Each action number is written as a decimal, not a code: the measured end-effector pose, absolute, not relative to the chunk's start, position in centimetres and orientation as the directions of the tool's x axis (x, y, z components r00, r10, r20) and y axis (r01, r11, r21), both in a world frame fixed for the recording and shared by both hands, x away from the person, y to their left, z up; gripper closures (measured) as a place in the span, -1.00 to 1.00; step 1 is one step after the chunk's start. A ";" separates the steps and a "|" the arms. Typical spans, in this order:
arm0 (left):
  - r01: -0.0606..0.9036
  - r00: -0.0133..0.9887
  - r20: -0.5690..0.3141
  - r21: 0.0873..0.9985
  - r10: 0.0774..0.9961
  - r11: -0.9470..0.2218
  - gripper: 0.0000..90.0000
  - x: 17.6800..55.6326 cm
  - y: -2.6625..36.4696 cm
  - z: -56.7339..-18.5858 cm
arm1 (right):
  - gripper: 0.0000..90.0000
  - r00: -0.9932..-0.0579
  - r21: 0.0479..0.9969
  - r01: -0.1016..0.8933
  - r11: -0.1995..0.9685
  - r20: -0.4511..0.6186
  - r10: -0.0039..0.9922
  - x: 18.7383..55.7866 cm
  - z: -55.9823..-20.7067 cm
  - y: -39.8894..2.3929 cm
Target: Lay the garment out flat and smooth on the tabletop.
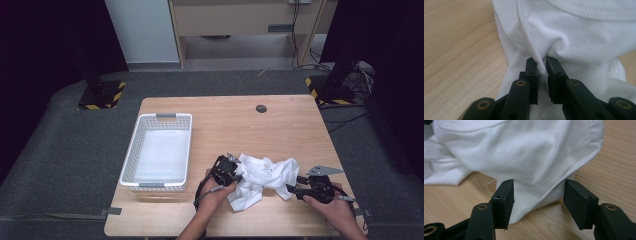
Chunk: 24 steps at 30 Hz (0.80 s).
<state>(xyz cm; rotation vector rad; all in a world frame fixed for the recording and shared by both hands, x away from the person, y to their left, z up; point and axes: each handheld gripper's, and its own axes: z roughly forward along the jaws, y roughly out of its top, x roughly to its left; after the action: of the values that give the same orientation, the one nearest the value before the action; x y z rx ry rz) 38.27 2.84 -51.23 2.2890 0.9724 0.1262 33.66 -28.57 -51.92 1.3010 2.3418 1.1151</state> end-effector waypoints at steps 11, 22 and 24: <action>0.553 0.699 -0.118 0.714 0.705 -0.429 -0.17 35.3 4.0 -50.2 | -0.22 -0.540 0.735 0.617 0.283 0.133 0.831 32.2 -52.5 -28.7; 0.552 0.669 -0.104 0.733 0.736 -0.398 -0.66 32.7 4.1 -49.7 | -0.35 -0.521 0.756 0.598 0.269 0.111 0.846 31.1 -51.5 -28.4; 0.555 0.665 -0.101 0.730 0.740 -0.399 -0.62 32.1 4.3 -49.8 | -0.32 -0.519 0.745 0.606 0.279 0.104 0.849 31.0 -51.6 -28.3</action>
<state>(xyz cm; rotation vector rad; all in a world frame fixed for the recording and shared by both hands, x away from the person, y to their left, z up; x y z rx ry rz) 32.13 4.29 -49.75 2.1088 0.9969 0.3073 31.04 -28.35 -51.65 1.3261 2.2397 1.0894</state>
